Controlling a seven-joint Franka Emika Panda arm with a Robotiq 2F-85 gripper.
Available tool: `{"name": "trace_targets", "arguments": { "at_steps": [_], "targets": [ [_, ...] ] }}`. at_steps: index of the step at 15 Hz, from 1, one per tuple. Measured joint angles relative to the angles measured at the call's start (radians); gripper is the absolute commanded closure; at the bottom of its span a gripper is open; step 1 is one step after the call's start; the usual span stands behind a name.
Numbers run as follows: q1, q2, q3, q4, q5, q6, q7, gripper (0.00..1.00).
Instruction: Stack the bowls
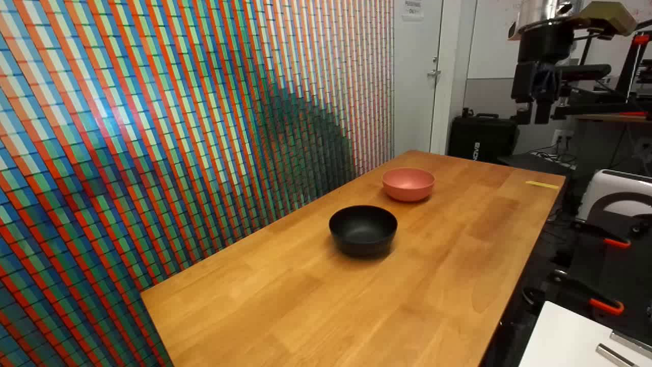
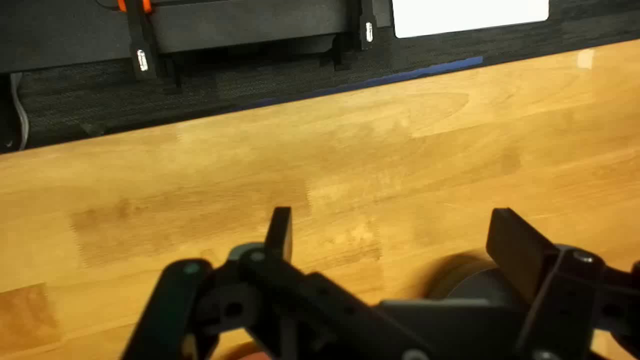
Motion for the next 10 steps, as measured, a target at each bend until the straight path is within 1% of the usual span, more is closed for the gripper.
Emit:
{"name": "trace_targets", "arguments": {
  "at_steps": [10],
  "targets": [
    [-0.001,0.003,0.000,0.001,0.000,0.009,0.000,0.00]
  ]
}}
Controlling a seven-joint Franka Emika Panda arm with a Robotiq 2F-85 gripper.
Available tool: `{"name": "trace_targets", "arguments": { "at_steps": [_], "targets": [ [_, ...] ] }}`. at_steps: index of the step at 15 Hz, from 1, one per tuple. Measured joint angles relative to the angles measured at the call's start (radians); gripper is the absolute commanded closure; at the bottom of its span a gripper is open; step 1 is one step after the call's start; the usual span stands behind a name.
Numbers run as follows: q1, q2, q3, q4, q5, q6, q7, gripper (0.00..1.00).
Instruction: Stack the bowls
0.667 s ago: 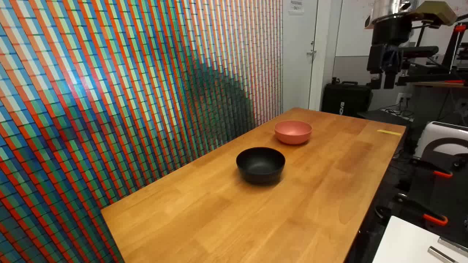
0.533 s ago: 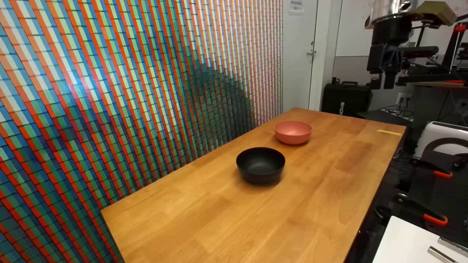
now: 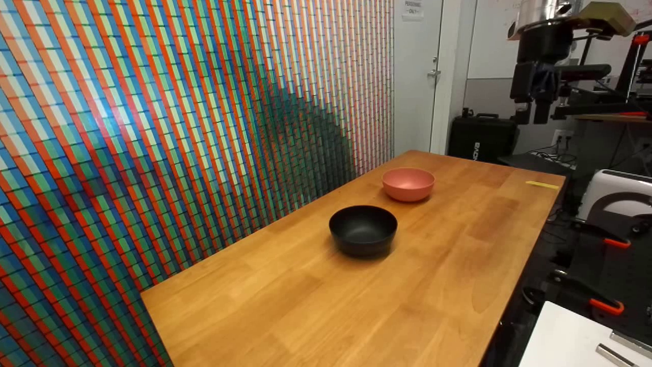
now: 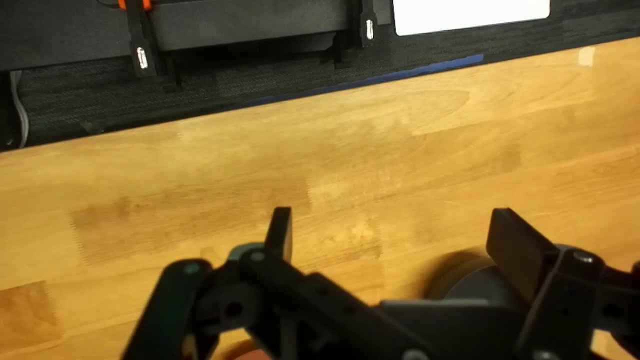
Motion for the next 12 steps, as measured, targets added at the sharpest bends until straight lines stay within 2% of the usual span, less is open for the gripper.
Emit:
{"name": "trace_targets", "arguments": {
  "at_steps": [3,6,9,12],
  "targets": [
    [-0.008,0.027,0.004,0.029,-0.028,0.111,0.000,0.00],
    [-0.028,0.102,0.013,0.100,-0.106,0.258,0.008,0.00],
    [-0.053,0.225,0.025,0.194,-0.190,0.391,0.045,0.00],
    [-0.074,0.372,0.042,0.285,-0.302,0.474,0.113,0.00]
  ]
}}
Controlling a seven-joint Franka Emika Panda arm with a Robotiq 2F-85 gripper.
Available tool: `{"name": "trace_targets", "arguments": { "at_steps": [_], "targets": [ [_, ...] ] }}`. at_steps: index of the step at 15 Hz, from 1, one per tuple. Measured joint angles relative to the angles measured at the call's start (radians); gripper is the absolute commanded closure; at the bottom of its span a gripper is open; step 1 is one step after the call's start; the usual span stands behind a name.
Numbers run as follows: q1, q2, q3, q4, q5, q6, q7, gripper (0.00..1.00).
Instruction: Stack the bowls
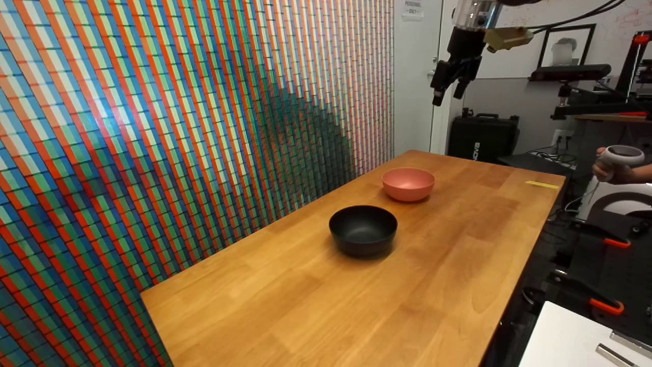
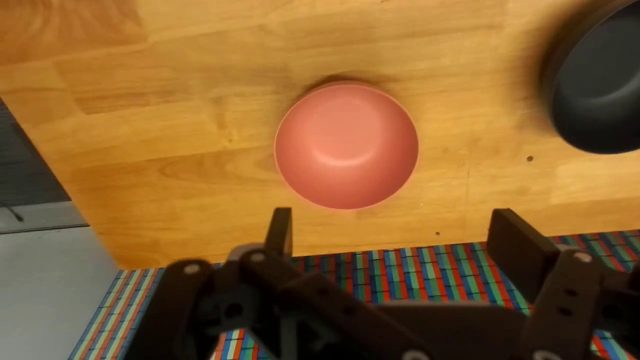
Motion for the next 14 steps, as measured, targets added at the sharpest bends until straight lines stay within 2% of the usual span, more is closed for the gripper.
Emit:
{"name": "trace_targets", "arguments": {
  "at_steps": [4,7,9,14],
  "targets": [
    [0.003,0.214,0.011,0.101,-0.173,0.043,0.134,0.00],
    [0.034,0.365,0.007,0.171,-0.279,0.046,0.215,0.00],
    [0.071,0.458,-0.006,0.216,-0.315,0.046,0.242,0.00],
    [0.187,0.651,-0.044,0.330,-0.320,0.046,0.248,0.00]
  ]
}}
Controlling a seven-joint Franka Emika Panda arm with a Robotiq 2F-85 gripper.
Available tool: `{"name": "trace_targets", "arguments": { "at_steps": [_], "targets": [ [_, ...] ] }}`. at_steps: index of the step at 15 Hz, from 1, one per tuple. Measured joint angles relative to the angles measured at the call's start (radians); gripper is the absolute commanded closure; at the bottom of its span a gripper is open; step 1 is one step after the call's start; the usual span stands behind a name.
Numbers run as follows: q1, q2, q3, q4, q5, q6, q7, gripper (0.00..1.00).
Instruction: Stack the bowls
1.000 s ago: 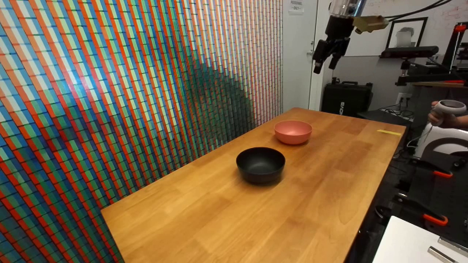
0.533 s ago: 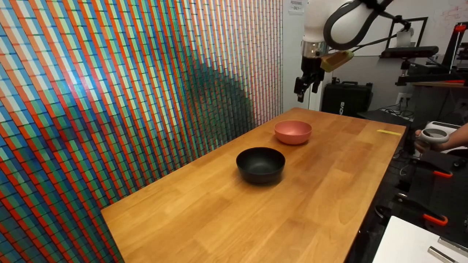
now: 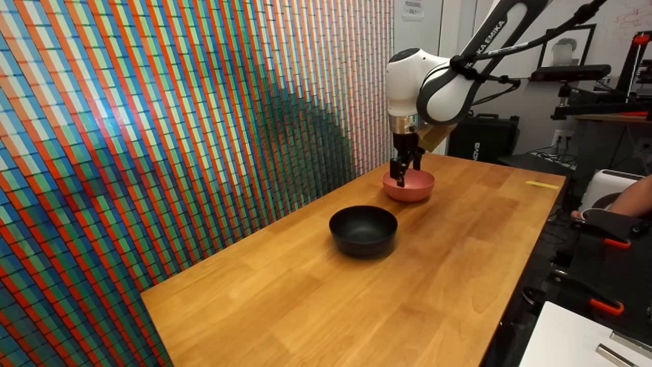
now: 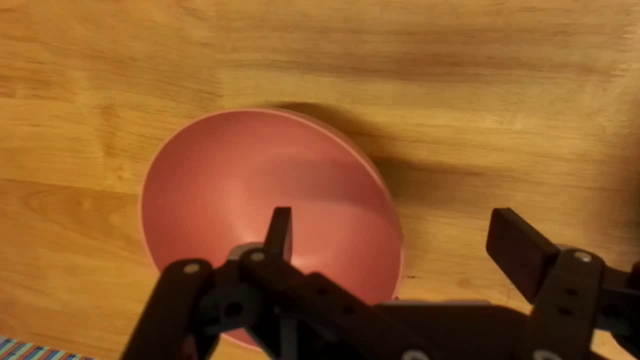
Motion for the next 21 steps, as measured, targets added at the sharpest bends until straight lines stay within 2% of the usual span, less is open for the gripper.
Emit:
{"name": "trace_targets", "arguments": {
  "at_steps": [7,8,9,10,16,17,21],
  "targets": [
    [0.140,0.178,-0.099,0.081,-0.091,0.000,0.003,0.00],
    [0.155,0.193,-0.111,0.087,-0.105,0.000,0.008,0.25],
    [0.169,0.206,-0.121,0.093,-0.116,0.000,0.012,0.27],
    [0.182,0.216,-0.130,0.098,-0.128,0.000,0.017,0.34],
    [0.236,0.232,-0.149,0.105,-0.192,0.000,0.061,0.82],
    [0.238,0.232,-0.149,0.106,-0.197,0.000,0.063,0.88],
    [0.238,0.231,-0.153,0.112,-0.218,-0.002,0.069,0.92]
  ]
}}
